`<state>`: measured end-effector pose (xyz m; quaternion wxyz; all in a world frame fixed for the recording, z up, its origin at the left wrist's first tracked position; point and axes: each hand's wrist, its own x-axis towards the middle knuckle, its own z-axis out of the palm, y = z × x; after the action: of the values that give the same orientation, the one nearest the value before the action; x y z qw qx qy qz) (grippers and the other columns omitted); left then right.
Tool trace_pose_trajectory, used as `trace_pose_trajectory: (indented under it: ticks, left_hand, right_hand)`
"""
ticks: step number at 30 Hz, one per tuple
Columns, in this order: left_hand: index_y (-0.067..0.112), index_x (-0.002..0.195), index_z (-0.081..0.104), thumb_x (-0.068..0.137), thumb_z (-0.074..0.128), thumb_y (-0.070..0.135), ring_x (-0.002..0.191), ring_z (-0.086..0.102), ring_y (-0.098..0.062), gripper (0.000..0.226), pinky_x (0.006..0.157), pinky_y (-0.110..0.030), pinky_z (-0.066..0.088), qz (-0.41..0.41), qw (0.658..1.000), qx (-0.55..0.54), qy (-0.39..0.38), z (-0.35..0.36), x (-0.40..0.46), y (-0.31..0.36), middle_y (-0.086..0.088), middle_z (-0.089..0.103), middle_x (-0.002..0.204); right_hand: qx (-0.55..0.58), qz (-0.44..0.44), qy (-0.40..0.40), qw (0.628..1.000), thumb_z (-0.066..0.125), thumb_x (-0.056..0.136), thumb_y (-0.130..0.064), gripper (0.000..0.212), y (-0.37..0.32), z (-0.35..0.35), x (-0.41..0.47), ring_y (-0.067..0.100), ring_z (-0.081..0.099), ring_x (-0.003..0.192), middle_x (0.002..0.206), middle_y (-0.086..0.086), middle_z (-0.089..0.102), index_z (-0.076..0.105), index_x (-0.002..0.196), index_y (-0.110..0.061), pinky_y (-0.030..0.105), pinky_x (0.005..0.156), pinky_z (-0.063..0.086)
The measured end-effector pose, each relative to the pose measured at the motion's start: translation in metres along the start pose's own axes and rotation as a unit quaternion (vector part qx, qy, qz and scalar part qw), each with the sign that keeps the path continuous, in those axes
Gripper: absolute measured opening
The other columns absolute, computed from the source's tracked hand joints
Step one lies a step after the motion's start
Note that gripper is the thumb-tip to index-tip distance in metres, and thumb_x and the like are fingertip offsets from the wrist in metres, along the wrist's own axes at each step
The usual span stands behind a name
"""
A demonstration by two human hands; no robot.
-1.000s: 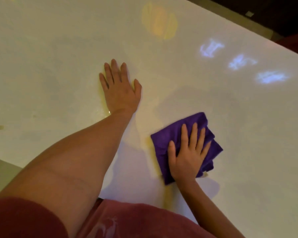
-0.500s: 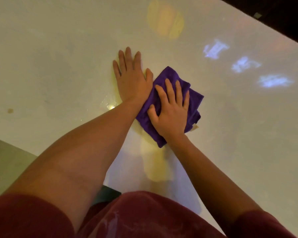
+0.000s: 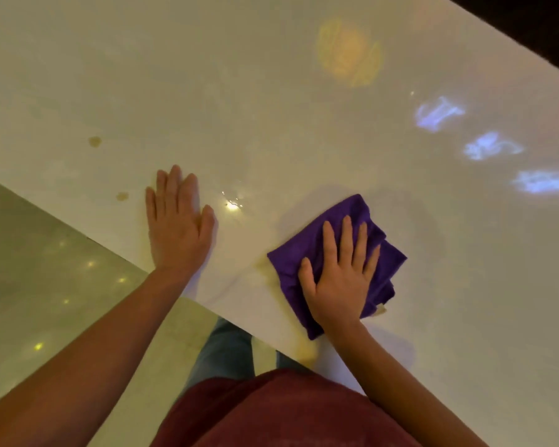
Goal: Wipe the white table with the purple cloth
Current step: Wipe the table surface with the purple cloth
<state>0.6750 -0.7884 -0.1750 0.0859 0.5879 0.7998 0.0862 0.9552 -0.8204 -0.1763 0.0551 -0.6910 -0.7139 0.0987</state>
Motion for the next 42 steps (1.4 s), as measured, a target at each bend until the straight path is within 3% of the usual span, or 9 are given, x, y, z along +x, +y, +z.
trace_pose_trajectory:
  ticks: [8, 15, 17, 19, 22, 26, 30, 34, 42]
  left_hand:
    - [0.010, 0.155, 0.037, 0.101, 0.041, 0.036, 0.158, 0.017, -0.038, 0.061, 0.127, -0.057, 0.015, 0.026, 0.999, 0.022, 0.023, 0.008, 0.004, -0.006, -0.018, 0.027, 0.168]
    - [0.008, 0.155, 0.040, 0.102, 0.041, 0.035, 0.158, 0.015, -0.040, 0.060, 0.126, -0.060, 0.014, 0.034, 0.999, -0.001, 0.023, 0.012, 0.005, -0.011, -0.019, 0.026, 0.168]
    - [0.005, 0.154, 0.042, 0.102, 0.043, 0.033, 0.158, 0.016, -0.039, 0.059, 0.126, -0.060, 0.016, 0.030, 0.999, -0.039, 0.023, 0.007, 0.007, -0.010, -0.019, 0.027, 0.168]
    - [0.001, 0.152, 0.043, 0.101, 0.049, 0.028, 0.158, 0.016, -0.038, 0.058, 0.125, -0.060, 0.020, 0.030, 0.988, -0.145, 0.030, -0.003, 0.004, -0.016, -0.019, 0.028, 0.167]
    - [0.001, 0.152, 0.042, 0.102, 0.052, 0.027, 0.159, 0.015, -0.036, 0.057, 0.127, -0.056, 0.020, 0.012, 0.964, -0.247, 0.094, -0.023, 0.014, -0.048, -0.018, 0.029, 0.167]
    - [0.004, 0.154, 0.039, 0.102, 0.046, 0.029, 0.158, 0.014, -0.037, 0.058, 0.130, -0.051, 0.008, -0.117, 0.967, -0.166, 0.154, -0.050, 0.065, -0.139, -0.017, 0.026, 0.168]
    - [0.004, 0.159, 0.031, 0.099, 0.039, 0.031, 0.159, 0.011, -0.039, 0.066, 0.128, -0.055, 0.009, -0.216, 0.971, -0.035, 0.096, -0.054, 0.126, -0.213, -0.019, 0.019, 0.170]
    - [0.006, 0.155, 0.036, 0.099, 0.034, 0.039, 0.157, 0.019, -0.039, 0.065, 0.128, -0.052, 0.012, -0.239, 0.966, 0.003, 0.099, -0.047, 0.138, -0.223, -0.020, 0.028, 0.167]
    - [0.007, 0.155, 0.038, 0.103, 0.032, 0.033, 0.156, 0.021, -0.038, 0.059, 0.128, -0.052, 0.014, -0.245, 0.964, 0.037, 0.100, -0.050, 0.141, -0.219, -0.018, 0.030, 0.166]
  right_hand:
    - [0.019, -0.025, 0.007, 0.999, 0.041, 0.102, -0.057, 0.070, -0.107, 0.013, 0.130, 0.036, 0.016, 0.164, 0.175, 0.008, 0.027, 0.038, 0.163, -0.023, 0.064, 0.130, 0.010]
    - [0.013, -0.002, 0.005, 1.000, 0.032, 0.102, -0.058, 0.074, -0.156, 0.022, 0.238, 0.038, 0.015, 0.164, 0.176, 0.010, 0.025, 0.034, 0.166, -0.022, 0.063, 0.131, 0.006]
    - [0.015, 0.005, 0.005, 1.000, 0.030, 0.103, -0.059, 0.073, -0.159, 0.023, 0.235, 0.037, 0.015, 0.164, 0.176, 0.009, 0.024, 0.032, 0.167, -0.023, 0.062, 0.131, 0.007]
    - [0.009, 0.001, 0.012, 1.000, 0.029, 0.104, -0.059, 0.073, -0.157, 0.022, 0.205, 0.036, 0.015, 0.164, 0.176, 0.008, 0.024, 0.032, 0.167, -0.022, 0.061, 0.131, 0.009]
    - [0.006, -0.006, 0.014, 1.000, 0.034, 0.105, -0.058, 0.070, -0.146, 0.024, 0.133, 0.034, 0.015, 0.164, 0.176, 0.007, 0.024, 0.034, 0.166, -0.023, 0.061, 0.131, 0.011]
    - [0.032, -0.025, -0.021, 0.999, 0.035, 0.103, -0.068, 0.075, -0.168, 0.038, 0.045, 0.030, 0.004, 0.166, 0.178, 0.004, 0.016, 0.023, 0.168, -0.032, 0.063, 0.131, 0.006]
    - [0.006, -0.094, -0.034, 0.995, 0.030, 0.094, -0.085, 0.086, -0.209, 0.048, 0.044, 0.038, 0.005, 0.165, 0.177, 0.011, 0.020, 0.031, 0.164, -0.035, 0.066, 0.130, 0.003]
    - [-0.016, -0.139, -0.044, 0.989, 0.030, 0.095, -0.085, 0.085, -0.255, 0.057, 0.088, 0.041, 0.008, 0.164, 0.176, 0.012, 0.020, 0.035, 0.162, -0.033, 0.073, 0.126, 0.006]
    - [-0.007, -0.180, -0.027, 0.983, 0.034, 0.095, -0.079, 0.085, -0.382, 0.075, 0.218, 0.048, 0.016, 0.161, 0.173, 0.018, 0.027, 0.040, 0.163, -0.028, 0.077, 0.122, 0.006]
